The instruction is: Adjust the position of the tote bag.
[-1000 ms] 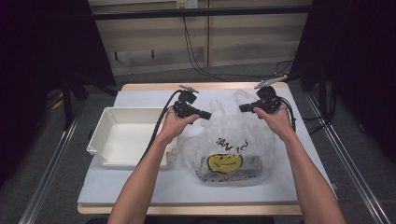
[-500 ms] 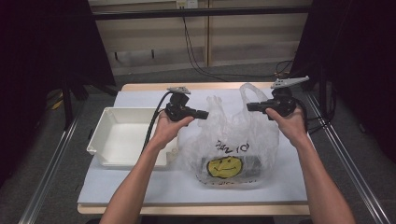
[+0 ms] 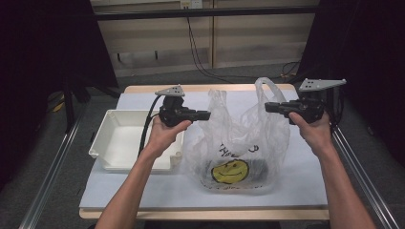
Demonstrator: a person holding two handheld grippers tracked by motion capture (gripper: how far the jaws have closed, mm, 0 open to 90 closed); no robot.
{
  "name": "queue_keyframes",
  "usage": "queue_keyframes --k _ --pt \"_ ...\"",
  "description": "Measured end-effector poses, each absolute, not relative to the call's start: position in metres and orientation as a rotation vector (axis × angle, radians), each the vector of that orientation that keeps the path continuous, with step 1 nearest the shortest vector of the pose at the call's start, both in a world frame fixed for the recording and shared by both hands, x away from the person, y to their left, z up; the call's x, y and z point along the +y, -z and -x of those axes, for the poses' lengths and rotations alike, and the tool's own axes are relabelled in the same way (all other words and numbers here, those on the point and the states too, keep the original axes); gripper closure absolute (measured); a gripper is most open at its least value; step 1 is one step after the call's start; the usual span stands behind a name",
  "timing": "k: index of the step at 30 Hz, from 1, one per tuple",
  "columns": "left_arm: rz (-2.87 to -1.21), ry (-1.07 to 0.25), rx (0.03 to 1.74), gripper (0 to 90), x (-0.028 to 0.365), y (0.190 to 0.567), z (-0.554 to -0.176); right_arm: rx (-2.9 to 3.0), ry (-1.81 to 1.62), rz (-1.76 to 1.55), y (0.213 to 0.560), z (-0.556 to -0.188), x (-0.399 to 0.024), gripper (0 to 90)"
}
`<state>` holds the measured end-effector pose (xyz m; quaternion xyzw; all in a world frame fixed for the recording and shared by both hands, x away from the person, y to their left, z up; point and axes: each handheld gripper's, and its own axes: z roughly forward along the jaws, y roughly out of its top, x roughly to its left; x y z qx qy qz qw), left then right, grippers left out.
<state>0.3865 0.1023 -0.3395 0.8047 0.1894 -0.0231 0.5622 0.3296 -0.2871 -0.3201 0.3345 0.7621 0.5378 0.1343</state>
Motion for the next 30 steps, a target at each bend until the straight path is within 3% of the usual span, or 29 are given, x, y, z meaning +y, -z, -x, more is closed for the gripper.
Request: queue_keyframes --k 30 --pt "-1.771 -0.064 0.336 90.0 0.162 0.308 -0.319 2.025 -1.529 -0.962 0.303 -0.242 -0.337 90.0"
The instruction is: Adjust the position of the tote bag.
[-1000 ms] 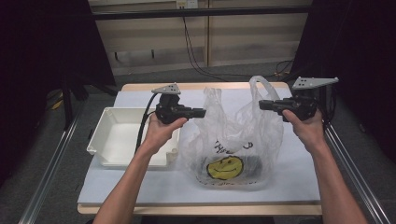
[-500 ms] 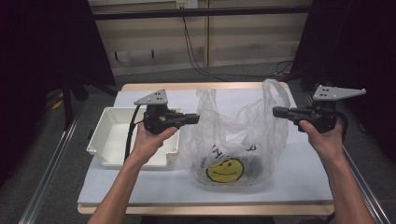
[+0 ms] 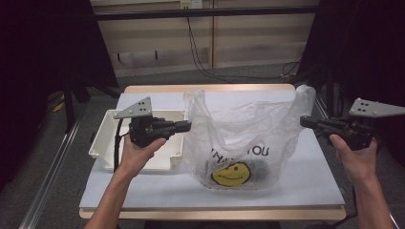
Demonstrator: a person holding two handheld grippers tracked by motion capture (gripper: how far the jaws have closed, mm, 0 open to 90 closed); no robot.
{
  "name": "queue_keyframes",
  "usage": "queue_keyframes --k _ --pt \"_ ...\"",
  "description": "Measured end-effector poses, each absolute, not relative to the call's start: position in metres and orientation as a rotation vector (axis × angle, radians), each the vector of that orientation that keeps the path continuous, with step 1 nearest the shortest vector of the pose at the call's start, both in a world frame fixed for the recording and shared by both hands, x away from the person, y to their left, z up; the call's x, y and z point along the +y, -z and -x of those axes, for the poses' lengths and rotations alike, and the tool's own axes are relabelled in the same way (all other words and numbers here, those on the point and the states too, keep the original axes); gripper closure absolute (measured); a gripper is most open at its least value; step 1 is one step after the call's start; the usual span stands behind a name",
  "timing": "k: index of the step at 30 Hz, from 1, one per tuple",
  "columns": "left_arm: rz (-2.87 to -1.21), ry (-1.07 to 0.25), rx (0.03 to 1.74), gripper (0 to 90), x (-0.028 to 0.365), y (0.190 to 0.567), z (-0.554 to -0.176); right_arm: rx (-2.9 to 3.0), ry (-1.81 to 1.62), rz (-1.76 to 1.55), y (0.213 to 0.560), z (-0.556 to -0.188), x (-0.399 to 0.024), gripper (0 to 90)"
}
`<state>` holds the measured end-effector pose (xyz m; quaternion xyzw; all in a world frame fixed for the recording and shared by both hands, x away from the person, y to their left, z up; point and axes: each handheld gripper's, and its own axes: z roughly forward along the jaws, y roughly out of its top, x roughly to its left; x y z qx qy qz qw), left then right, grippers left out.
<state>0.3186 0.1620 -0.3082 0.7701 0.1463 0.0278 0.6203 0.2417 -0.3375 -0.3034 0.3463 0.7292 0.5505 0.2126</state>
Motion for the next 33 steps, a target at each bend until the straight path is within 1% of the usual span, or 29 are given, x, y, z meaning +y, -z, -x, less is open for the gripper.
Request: queue_keyframes --k 5,10,14,17,21,30,33 --pt "-1.738 -0.060 0.312 90.0 0.167 0.295 -0.310 1.983 -1.540 -0.943 0.289 -0.236 -0.346 90.0" --pt "-1.760 -0.123 0.303 90.0 0.166 0.296 -0.295 1.997 -1.547 -0.913 0.289 -0.229 -0.348 90.0" --pt "-1.814 -0.164 0.306 90.0 0.171 0.309 -0.284 2.020 -1.524 -0.925 0.303 -0.213 -0.347 90.0" --pt "-1.832 -0.180 0.317 90.0 0.175 0.317 -0.280 2.015 -1.533 -0.931 0.308 -0.206 -0.348 90.0" --pt "-1.886 -0.185 0.321 90.0 0.177 0.334 -0.274 2.046 -1.485 -0.954 0.325 -0.192 -0.346 90.0" --pt "-1.962 -0.210 0.349 90.0 0.183 0.356 -0.268 2.106 -1.388 -1.013 0.348 -0.191 -0.341 90.0" --pt "-1.996 -0.213 0.369 90.0 0.181 0.369 -0.266 2.115 -1.366 -1.049 0.357 -0.193 -0.342 90.0"
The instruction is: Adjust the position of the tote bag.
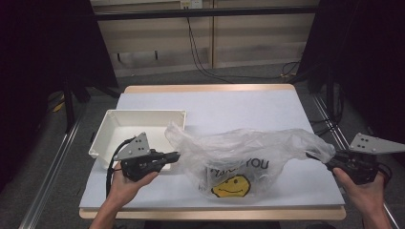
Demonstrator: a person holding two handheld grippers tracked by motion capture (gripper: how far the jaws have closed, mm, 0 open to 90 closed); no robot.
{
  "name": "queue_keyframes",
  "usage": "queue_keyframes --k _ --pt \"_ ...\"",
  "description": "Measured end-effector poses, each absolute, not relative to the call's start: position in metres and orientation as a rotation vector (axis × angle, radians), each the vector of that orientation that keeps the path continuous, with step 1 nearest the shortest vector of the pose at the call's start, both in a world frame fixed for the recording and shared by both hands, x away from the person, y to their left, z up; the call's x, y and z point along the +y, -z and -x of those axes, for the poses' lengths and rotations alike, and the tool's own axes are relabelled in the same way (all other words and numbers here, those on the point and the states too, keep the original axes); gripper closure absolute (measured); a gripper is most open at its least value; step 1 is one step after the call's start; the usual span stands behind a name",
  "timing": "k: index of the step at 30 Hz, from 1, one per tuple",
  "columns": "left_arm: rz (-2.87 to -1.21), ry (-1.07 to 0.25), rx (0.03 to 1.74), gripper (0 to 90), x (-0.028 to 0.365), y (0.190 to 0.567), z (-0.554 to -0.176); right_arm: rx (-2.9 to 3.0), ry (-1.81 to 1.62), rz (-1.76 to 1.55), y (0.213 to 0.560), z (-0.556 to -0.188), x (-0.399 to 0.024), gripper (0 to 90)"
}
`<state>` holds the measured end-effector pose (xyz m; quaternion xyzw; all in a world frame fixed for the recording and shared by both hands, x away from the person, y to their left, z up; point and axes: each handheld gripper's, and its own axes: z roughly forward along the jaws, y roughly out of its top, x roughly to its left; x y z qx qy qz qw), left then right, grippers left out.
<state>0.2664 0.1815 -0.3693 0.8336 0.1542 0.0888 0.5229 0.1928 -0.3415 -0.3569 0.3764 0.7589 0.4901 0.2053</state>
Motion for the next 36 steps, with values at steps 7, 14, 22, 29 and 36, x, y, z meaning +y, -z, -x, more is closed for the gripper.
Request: queue_keyframes --k 7,14,22,29,36 --pt "-2.037 -0.183 0.396 90.0 0.178 0.393 -0.266 2.133 -1.311 -1.168 0.385 -0.197 -0.348 90.0" --pt "-2.062 -0.144 0.439 90.0 0.182 0.414 -0.261 2.147 -1.285 -1.240 0.407 -0.197 -0.353 90.0" --pt "-2.139 -0.139 0.451 90.0 0.180 0.438 -0.256 2.199 -1.220 -1.296 0.434 -0.204 -0.346 90.0" --pt "-2.191 -0.136 0.459 90.0 0.172 0.454 -0.260 2.220 -1.166 -1.339 0.454 -0.213 -0.346 90.0" --pt "-2.258 -0.140 0.469 90.0 0.169 0.466 -0.263 2.259 -1.079 -1.366 0.469 -0.218 -0.345 90.0"
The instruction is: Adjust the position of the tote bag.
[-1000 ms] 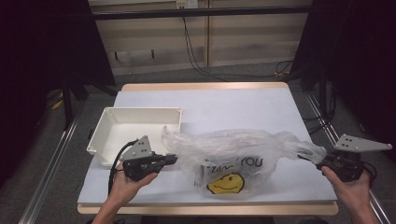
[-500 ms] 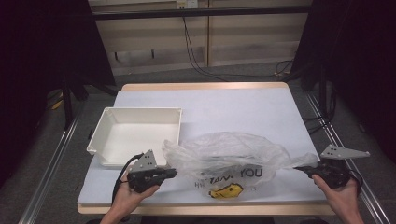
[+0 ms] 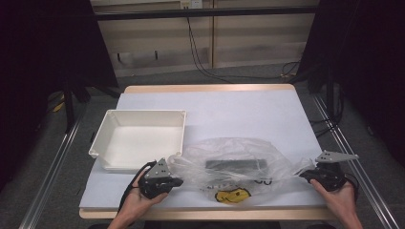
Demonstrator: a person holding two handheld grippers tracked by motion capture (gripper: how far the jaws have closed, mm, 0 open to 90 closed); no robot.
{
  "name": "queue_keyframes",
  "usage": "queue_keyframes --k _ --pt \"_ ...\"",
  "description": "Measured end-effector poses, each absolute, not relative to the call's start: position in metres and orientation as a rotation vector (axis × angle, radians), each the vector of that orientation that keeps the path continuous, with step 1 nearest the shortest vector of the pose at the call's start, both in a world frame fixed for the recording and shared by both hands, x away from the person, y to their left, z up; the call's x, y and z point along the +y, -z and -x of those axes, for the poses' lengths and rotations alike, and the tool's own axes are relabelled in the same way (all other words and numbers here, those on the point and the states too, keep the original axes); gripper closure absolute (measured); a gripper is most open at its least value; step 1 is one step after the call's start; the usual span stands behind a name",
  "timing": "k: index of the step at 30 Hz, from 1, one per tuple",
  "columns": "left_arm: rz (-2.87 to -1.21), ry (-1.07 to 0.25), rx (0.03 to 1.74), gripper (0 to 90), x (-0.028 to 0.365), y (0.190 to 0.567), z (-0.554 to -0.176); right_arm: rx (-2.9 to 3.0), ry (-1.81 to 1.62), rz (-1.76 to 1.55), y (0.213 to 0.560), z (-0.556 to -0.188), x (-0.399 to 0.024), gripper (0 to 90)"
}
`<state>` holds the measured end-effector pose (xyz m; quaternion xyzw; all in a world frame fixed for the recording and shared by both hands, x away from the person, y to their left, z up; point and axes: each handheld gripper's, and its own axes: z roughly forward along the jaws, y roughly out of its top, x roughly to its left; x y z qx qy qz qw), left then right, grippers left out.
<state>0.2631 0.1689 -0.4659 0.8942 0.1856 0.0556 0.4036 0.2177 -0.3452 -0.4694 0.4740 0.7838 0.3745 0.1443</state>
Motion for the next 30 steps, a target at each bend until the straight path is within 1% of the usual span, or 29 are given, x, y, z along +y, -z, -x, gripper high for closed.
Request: queue_keyframes --k 10,19,20,21,22,24,25,27,29,30 --pt "-2.308 -0.143 0.483 90.0 0.166 0.477 -0.269 2.282 -1.058 -1.377 0.480 -0.221 -0.347 90.0" --pt "-2.281 -0.100 0.523 90.0 0.170 0.477 -0.273 2.275 -1.089 -1.354 0.482 -0.218 -0.346 90.0" --pt "-2.273 -0.085 0.526 90.0 0.171 0.476 -0.273 2.260 -1.129 -1.339 0.479 -0.217 -0.346 85.3" --pt "-2.271 -0.083 0.524 90.0 0.171 0.475 -0.272 2.250 -1.134 -1.343 0.477 -0.216 -0.346 84.0" --pt "-2.236 -0.070 0.537 89.7 0.172 0.474 -0.270 2.245 -1.148 -1.342 0.475 -0.215 -0.346 82.7" --pt "-2.231 -0.063 0.537 87.7 0.174 0.471 -0.269 2.228 -1.183 -1.327 0.471 -0.214 -0.346 77.7" --pt "-2.209 -0.053 0.539 87.7 0.174 0.470 -0.268 2.228 -1.183 -1.327 0.471 -0.214 -0.346 77.7" --pt "-2.200 -0.057 0.546 84.1 0.177 0.465 -0.266 2.208 -1.207 -1.324 0.468 -0.211 -0.347 73.0" --pt "-2.166 -0.040 0.551 78.5 0.179 0.462 -0.264 2.196 -1.231 -1.328 0.465 -0.208 -0.348 67.4" --pt "-2.143 -0.042 0.550 77.6 0.181 0.460 -0.263 2.185 -1.246 -1.323 0.463 -0.206 -0.349 64.1"
